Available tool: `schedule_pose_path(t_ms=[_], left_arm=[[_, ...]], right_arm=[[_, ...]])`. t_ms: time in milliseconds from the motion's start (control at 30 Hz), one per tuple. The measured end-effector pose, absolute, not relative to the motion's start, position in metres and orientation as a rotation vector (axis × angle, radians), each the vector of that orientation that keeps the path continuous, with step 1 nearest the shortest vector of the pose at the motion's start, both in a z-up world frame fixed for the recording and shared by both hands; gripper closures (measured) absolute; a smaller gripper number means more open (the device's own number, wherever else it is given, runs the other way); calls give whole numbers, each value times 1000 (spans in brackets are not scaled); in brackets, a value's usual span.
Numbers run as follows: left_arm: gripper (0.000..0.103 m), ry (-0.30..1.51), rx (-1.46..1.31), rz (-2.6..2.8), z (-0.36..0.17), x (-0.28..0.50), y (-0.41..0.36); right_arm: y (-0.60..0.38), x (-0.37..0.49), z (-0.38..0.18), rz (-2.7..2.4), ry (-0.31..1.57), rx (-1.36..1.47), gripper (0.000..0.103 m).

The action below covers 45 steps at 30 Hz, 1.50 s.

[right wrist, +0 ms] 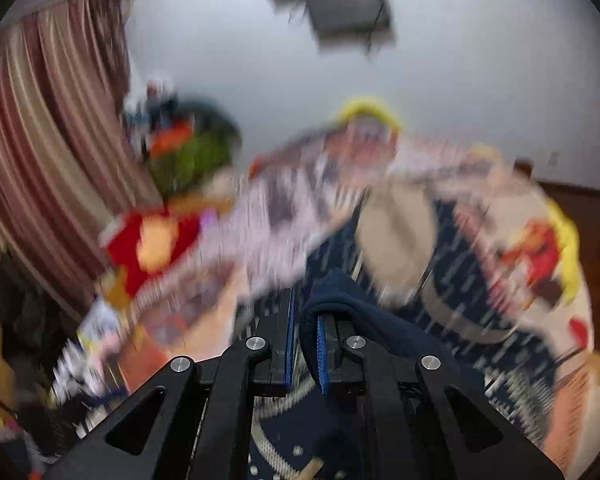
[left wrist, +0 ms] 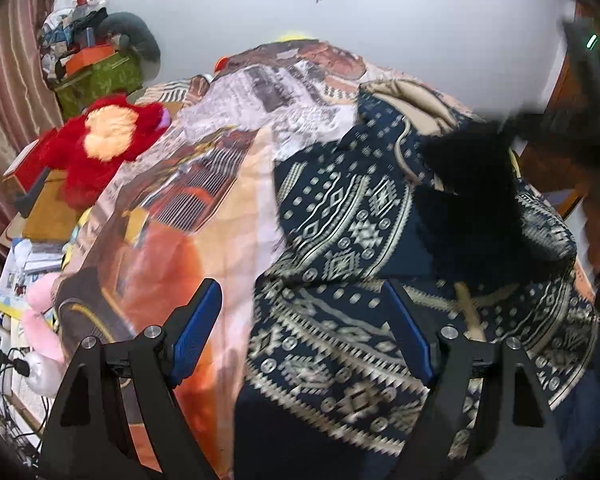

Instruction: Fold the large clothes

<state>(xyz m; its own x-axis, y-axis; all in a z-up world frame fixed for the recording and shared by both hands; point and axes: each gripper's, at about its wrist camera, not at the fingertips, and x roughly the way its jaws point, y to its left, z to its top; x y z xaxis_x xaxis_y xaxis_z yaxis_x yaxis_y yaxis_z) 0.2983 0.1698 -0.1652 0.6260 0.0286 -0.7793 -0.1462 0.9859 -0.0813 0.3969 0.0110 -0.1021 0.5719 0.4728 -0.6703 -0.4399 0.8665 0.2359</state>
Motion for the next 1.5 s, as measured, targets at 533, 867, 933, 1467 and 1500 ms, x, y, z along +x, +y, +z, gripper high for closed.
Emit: schedule_pose_path(t_ms=[533,867,933,1467,1500], left_arm=[[21,917,-211,121,-172,306,175],[21,921,-60,-61,-154,346,102],[21,951,-18,-98,-161,359,80],[38,1017,365,-131,-237,435,-20],[46,1016,363,-140,-237,437,-21]], right_arm=[[46,388,-260,611,1470,-25,95],[-18,391,-217,702,1471,136,95],[-34,391,-204,697,1438,131,95],[-172,384,-158,394,1133,-62,95],[-171,386,-165,387,1145,-74,95]])
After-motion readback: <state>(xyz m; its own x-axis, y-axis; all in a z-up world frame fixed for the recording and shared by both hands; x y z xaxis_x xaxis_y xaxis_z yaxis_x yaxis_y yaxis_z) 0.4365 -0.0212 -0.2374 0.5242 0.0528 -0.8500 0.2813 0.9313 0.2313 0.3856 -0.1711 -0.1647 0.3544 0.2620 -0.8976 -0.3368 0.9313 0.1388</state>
